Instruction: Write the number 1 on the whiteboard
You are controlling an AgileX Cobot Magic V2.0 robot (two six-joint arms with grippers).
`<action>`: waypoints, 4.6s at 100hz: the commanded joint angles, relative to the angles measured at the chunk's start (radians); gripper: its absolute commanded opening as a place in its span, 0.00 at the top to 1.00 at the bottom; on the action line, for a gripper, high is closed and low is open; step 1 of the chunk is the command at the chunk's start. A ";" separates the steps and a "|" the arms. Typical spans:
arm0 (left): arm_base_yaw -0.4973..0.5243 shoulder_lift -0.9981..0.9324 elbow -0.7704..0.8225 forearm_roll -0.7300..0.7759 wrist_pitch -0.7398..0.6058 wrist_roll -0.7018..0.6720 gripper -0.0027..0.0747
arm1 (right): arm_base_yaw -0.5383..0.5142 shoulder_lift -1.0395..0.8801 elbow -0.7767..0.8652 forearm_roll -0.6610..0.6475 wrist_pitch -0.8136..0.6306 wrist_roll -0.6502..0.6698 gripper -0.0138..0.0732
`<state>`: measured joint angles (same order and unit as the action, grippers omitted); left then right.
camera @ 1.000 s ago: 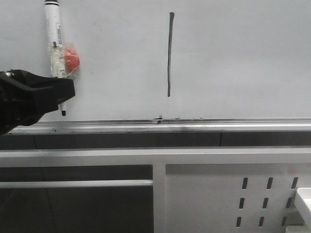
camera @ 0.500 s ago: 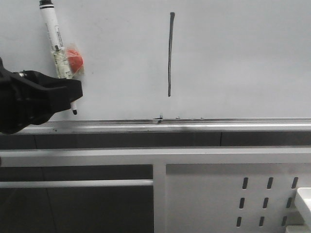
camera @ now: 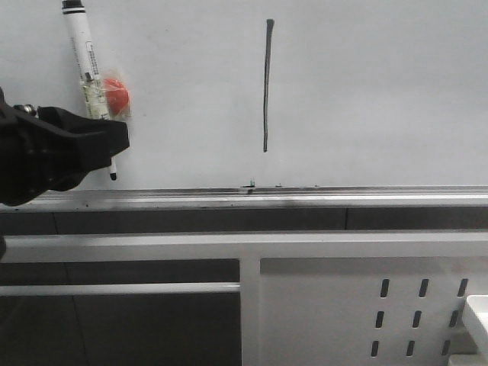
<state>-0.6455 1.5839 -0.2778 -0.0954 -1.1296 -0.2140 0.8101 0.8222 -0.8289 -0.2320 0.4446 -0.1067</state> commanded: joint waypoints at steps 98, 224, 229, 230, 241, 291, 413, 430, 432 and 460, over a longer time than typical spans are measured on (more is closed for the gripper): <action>-0.002 -0.363 0.316 0.229 -0.227 0.079 0.99 | -0.003 -0.357 0.311 -0.019 -0.321 0.003 0.92; -0.002 -0.924 -0.114 0.665 0.959 -0.274 0.99 | -0.003 -0.667 0.767 0.008 -0.407 0.003 0.92; -0.002 -1.013 -0.114 0.620 1.068 -0.276 0.99 | -0.003 -0.667 0.767 0.008 -0.407 0.003 0.92; -0.002 -1.037 -0.114 0.617 1.082 -0.276 0.99 | -0.003 -0.667 0.767 0.008 -0.407 0.003 0.92; -0.002 -1.196 -0.114 0.620 1.281 -0.272 0.99 | -0.003 -0.667 0.767 0.008 -0.407 0.003 0.92; -0.002 -1.574 0.018 1.042 1.735 -0.769 0.99 | -0.003 -0.667 0.767 0.008 -0.407 0.003 0.92; 0.612 -1.609 0.249 0.010 1.266 0.207 0.99 | -0.003 -0.667 0.767 0.008 -0.407 0.003 0.92; 0.782 -1.611 0.313 0.020 1.257 0.207 0.99 | -0.003 -0.667 0.767 0.008 -0.407 0.003 0.92; 0.786 -1.611 0.315 0.028 1.259 0.207 0.99 | -0.003 -0.667 0.767 0.008 -0.407 0.003 0.92; 0.716 -1.611 0.316 0.107 1.296 0.207 0.99 | -0.003 -0.667 0.767 0.008 -0.407 0.003 0.92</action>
<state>0.0966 -0.0064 0.0037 -0.0059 0.2221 -0.0070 0.8101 0.1463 -0.0363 -0.2243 0.1161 -0.1042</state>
